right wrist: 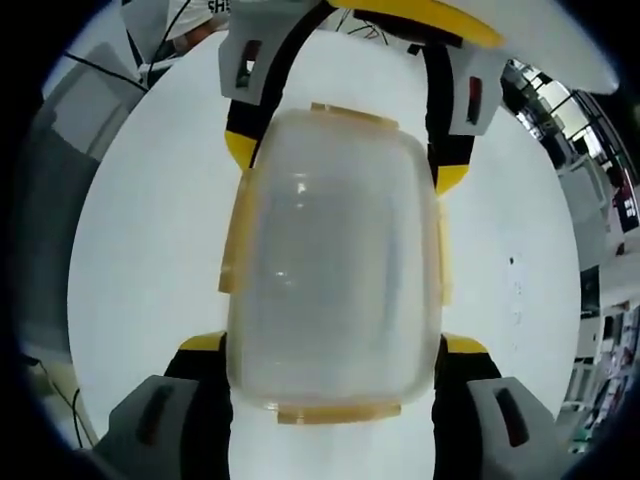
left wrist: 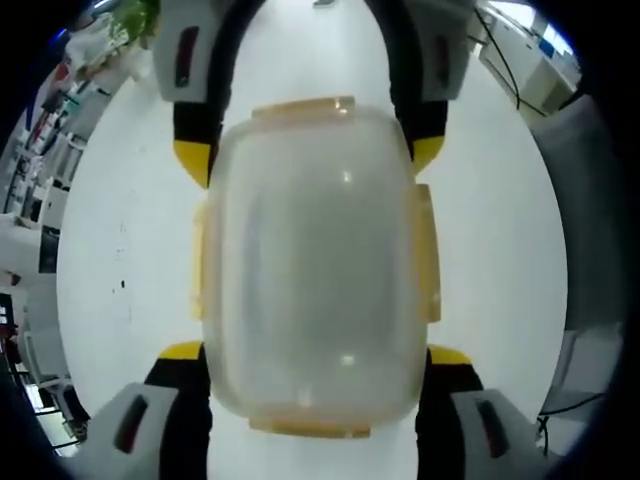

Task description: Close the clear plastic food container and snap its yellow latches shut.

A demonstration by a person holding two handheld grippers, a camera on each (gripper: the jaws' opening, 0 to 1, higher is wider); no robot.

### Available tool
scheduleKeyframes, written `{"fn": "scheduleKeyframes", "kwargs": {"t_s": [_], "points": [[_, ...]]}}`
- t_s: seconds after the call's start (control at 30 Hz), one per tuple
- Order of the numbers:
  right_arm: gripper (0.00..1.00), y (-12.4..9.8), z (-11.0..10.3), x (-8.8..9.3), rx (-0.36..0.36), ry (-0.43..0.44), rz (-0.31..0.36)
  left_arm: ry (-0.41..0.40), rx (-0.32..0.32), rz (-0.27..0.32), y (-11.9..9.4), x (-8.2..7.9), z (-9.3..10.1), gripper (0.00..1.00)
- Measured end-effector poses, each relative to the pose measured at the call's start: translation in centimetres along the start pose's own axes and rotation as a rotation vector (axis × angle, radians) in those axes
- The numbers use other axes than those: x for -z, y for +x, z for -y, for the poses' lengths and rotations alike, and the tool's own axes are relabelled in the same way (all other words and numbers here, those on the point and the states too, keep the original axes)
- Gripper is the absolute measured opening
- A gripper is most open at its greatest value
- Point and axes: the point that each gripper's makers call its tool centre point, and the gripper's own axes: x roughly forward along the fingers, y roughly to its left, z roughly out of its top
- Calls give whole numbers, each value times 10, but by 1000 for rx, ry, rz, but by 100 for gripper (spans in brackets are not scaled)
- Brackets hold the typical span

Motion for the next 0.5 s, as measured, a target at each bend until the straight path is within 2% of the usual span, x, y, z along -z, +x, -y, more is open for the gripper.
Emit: {"fn": "scheduleKeyframes", "kwargs": {"t_s": [0.23, 0.4, 0.43, 0.5], "points": [[81, -4, -1, -1, -18, 13, 11, 13, -7, 11, -1, 0, 0, 83], [81, -6, 0, -3, 15, 10, 77, -32, -13, 56, -4, 1, -2, 83], [81, -6, 4, -3, 42, 1, 100, -46, -21, 69, -5, 2, -3, 83], [80, -8, 3, -1, 43, 9, 133, -61, -39, 95, -6, 3, -6, 86]]}}
